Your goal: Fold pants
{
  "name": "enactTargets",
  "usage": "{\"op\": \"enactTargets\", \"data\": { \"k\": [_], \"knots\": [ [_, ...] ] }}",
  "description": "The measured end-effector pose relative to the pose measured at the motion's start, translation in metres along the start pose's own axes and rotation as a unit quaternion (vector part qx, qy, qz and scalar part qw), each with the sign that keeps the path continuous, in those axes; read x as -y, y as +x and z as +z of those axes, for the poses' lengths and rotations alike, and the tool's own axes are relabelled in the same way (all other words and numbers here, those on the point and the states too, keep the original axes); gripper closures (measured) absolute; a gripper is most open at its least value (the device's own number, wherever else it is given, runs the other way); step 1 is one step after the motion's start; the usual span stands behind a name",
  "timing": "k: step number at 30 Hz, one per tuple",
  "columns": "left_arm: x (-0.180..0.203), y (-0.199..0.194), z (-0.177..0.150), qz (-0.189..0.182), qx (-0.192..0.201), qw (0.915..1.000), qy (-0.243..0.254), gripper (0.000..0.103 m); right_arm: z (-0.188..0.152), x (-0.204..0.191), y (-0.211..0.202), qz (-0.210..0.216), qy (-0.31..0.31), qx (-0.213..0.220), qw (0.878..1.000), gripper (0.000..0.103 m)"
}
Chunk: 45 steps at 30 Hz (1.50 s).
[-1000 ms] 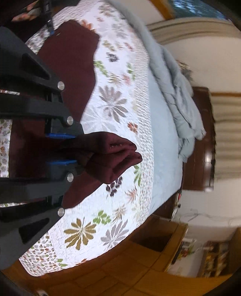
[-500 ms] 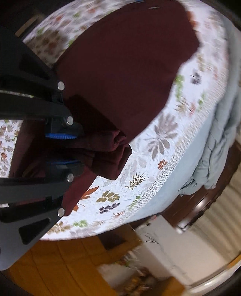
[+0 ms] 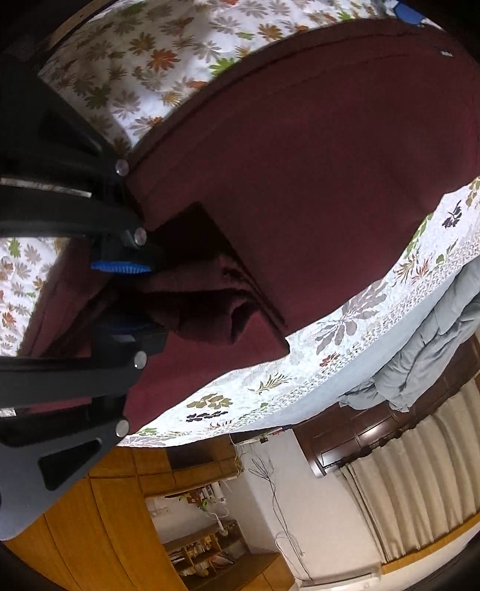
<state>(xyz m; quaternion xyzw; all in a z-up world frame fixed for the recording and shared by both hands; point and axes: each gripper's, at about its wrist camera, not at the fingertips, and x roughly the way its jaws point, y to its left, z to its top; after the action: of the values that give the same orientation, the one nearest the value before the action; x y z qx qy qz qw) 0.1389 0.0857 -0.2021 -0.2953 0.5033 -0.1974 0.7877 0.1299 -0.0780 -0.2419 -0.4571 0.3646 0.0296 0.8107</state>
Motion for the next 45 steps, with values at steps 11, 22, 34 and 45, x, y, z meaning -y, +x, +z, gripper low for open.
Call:
{"op": "enactTargets", "data": {
  "k": [11, 22, 34, 45],
  "knots": [
    [0.013, -0.006, 0.008, -0.009, 0.012, 0.9999, -0.002, 0.021, -0.003, 0.014, -0.017, 0.053, 0.017, 0.019, 0.998, 0.066],
    [0.106, 0.050, 0.044, -0.164, 0.014, 0.9863, 0.011, 0.021, -0.092, 0.186, -0.007, 0.224, 0.328, 0.005, 0.918, 0.061],
    [0.161, 0.147, 0.016, -0.128, -0.051, 0.9843, 0.110, 0.021, -0.168, 0.187, 0.041, 0.329, 0.376, -0.053, 0.864, 0.063],
    [0.145, 0.146, 0.010, -0.129, -0.042, 0.9848, 0.109, 0.021, -0.156, 0.260, 0.125, 0.422, 0.487, -0.018, 0.765, 0.072]
  ]
}}
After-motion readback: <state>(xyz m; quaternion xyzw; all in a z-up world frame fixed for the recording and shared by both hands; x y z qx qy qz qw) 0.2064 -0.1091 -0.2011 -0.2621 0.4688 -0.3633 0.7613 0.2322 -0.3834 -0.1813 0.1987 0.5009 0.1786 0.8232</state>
